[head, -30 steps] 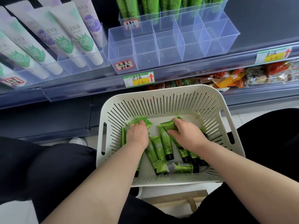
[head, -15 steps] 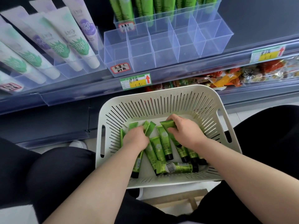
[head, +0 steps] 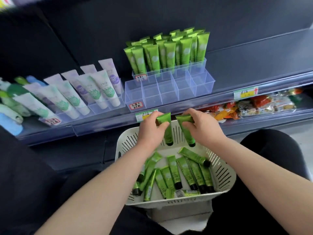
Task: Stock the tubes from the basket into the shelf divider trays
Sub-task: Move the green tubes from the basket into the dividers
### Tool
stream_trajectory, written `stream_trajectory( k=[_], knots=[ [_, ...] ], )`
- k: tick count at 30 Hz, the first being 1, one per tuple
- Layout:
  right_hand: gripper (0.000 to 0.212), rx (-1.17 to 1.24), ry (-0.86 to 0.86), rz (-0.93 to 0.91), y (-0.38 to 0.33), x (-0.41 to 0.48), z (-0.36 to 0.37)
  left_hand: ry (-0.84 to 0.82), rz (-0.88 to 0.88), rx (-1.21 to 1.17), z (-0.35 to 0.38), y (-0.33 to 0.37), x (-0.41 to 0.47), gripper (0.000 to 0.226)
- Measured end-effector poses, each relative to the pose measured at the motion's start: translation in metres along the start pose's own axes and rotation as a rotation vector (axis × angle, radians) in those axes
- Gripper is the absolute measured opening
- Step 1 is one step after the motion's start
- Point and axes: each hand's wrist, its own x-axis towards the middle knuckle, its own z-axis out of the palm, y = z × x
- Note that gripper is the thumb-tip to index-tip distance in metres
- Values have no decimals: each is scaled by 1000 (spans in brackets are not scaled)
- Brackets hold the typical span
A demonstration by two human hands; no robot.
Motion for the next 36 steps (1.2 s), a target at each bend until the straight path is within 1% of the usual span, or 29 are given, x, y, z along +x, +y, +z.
stream_trajectory(
  k=[3, 6, 12, 16, 18, 22, 27, 32, 36],
  knots=[
    [25, -24, 75, -32, -9, 8, -28, 34, 100, -10, -13, 31, 15, 17],
    [25, -7, 145, 0, -12, 22, -57, 100, 188, -17, -24, 66, 29, 16],
    [27, -26, 271, 58, -4, 58, -111, 150, 240, -143, -25, 119, 73, 20],
    [28, -54, 308, 57, 5, 83, -132, 184, 255, -55, -18, 148, 97, 25],
    [27, -64, 329, 46, 9, 93, -139, 191, 259, -70, -13, 159, 112, 25],
    [26, -75, 348, -9, 18, 111, -146, 186, 244, -56, 4, 174, 148, 24],
    [25, -65, 357, -49, 31, 131, -147, 154, 224, 90, 25, 182, 186, 24],
    [24, -35, 361, -54, 44, 145, -144, 93, 194, 194, 43, 173, 215, 26],
    [24, -38, 352, -61, 49, 156, -139, 42, 181, 226, 51, 161, 228, 27]
  ],
)
